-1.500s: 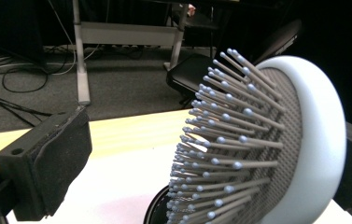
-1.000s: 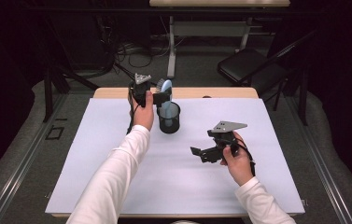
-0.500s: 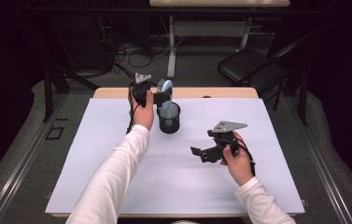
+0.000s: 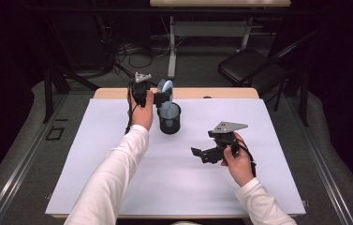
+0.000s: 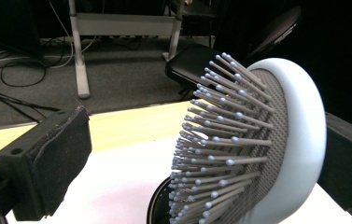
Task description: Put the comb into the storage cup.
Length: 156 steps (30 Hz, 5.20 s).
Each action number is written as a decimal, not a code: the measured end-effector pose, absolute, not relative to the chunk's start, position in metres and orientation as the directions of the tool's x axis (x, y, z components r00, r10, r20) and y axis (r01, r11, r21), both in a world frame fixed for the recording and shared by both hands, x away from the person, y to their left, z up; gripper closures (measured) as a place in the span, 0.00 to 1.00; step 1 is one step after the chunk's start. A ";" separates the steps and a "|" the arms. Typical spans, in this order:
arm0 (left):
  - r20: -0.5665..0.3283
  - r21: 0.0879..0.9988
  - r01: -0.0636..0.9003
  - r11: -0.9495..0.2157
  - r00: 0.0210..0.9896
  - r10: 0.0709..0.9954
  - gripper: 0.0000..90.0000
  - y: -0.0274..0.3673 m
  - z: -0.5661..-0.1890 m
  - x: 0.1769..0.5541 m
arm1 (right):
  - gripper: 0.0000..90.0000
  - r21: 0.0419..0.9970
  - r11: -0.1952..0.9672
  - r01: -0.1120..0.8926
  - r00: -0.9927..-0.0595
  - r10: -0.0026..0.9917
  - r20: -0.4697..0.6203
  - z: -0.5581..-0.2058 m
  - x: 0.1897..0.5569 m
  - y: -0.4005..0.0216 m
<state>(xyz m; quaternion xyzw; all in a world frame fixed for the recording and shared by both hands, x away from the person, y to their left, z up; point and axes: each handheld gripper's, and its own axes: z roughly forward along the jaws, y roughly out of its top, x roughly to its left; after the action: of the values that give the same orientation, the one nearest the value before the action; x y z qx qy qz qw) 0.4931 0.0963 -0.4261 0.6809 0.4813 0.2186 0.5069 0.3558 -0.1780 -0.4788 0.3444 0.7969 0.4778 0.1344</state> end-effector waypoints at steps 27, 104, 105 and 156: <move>-0.144 0.884 0.450 -0.127 0.521 0.841 0.01 0.106 -0.396 0.476 | 0.04 0.855 0.302 0.423 -0.719 0.686 0.113 -0.478 0.356 -0.181; -0.157 0.874 0.435 -0.216 0.673 0.723 0.01 0.192 -0.389 0.377 | 0.04 0.852 0.342 0.396 -0.699 0.714 0.039 -0.454 0.330 -0.202; -0.162 0.875 0.438 -0.207 0.668 0.727 0.01 0.195 -0.389 0.376 | 0.04 0.850 0.341 0.401 -0.694 0.719 0.038 -0.454 0.329 -0.204; -0.229 0.874 0.475 -0.103 0.590 0.775 0.02 0.253 -0.483 0.326 | 0.04 0.856 0.209 0.473 -0.501 0.863 0.066 -0.504 0.284 -0.280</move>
<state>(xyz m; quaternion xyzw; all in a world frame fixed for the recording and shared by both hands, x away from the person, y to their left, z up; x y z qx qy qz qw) 0.3259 0.2526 -0.4832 0.7283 0.4289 0.1458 0.5142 0.2837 -0.2798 -0.5035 0.4480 0.7453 0.4416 0.2209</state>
